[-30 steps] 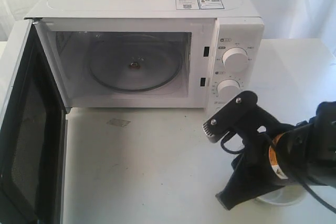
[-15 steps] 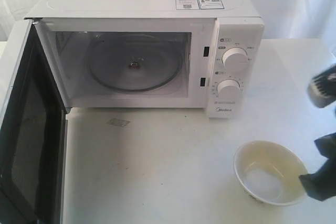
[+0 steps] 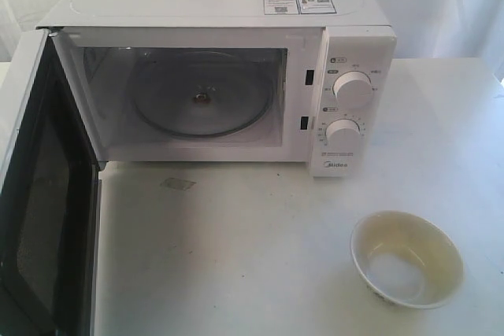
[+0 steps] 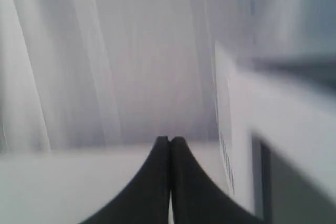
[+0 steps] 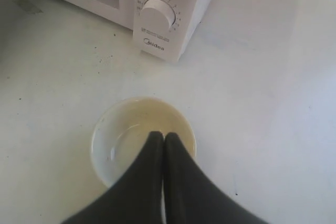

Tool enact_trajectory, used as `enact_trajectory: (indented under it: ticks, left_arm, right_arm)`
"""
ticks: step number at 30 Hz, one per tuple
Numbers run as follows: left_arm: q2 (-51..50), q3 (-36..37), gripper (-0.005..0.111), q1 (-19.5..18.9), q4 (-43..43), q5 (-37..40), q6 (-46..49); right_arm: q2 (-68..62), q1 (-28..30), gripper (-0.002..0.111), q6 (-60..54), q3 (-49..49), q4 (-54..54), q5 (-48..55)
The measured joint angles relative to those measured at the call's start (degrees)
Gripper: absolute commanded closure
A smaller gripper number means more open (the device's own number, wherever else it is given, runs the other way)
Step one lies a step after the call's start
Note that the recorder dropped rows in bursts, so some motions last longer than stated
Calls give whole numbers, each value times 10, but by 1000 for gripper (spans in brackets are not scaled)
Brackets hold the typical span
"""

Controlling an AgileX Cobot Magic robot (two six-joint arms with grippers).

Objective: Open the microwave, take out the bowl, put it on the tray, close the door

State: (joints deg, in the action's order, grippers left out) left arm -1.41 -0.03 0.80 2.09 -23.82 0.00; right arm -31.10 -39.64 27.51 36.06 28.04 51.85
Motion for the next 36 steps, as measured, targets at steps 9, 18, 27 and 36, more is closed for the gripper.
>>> enact_trajectory:
  ticks: [9,18,27,36]
  left_arm:
    - [-49,-277,107,0,60,-32,58]
    - [-206,-633,107,0,54,565,64]
    - [-253,-662,107,0,50,809,64]
    - [-253,-664,107,0,50,808,64]
  right_arm:
    - [0,0,108,0,0,-9,7]
    - [0,0,108,0,0,-9,9]
    - [0,0,108,0,0,-9,26]
    - [0,0,108,0,0,-9,50]
